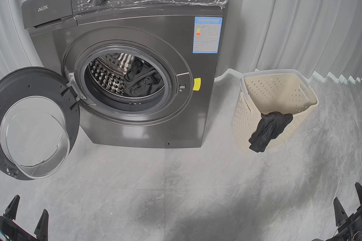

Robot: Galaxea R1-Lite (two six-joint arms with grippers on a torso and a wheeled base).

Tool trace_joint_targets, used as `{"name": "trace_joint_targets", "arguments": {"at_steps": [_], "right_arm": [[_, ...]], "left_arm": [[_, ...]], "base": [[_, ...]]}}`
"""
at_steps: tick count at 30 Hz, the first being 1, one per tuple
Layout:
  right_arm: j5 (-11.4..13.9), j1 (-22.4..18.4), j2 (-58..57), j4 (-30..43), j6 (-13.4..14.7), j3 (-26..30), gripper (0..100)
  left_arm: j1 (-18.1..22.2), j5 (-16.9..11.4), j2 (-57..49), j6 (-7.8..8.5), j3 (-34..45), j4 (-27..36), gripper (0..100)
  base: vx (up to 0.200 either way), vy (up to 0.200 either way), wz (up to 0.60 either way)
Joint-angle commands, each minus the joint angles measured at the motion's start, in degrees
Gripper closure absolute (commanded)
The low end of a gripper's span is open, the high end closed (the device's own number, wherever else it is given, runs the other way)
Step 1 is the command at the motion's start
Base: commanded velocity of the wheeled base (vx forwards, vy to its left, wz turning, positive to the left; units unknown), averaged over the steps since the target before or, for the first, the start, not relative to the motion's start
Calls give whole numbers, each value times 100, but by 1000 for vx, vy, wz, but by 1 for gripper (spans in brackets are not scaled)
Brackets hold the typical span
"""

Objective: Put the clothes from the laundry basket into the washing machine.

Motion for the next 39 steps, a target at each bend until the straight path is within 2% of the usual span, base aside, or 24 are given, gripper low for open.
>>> {"name": "trace_joint_targets", "arguments": {"at_steps": [1,7,16,25,37,39], "right_arm": [[4,4,-77,2,-11,92,0],[4,4,-77,2,-2,92,0],[4,4,-77,2,-2,92,0],[4,4,-77,2,-2,92,0],[4,4,-77,2,-2,92,0],[4,4,-77,-7,-2,92,0]], "left_arm": [[-5,-2,-73,5,99,-2,0],[-5,6,-73,-22,99,-2,0],[-5,6,-73,-31,99,-11,0],[-5,15,-73,-39,99,-11,0],[-5,15,-73,-75,90,-2,0],[-5,15,-73,-66,90,-2,0]], "base": [[0,-200,0],[0,-200,0],[0,0,0],[0,-200,0],[0,0,0],[0,-200,0]]}}
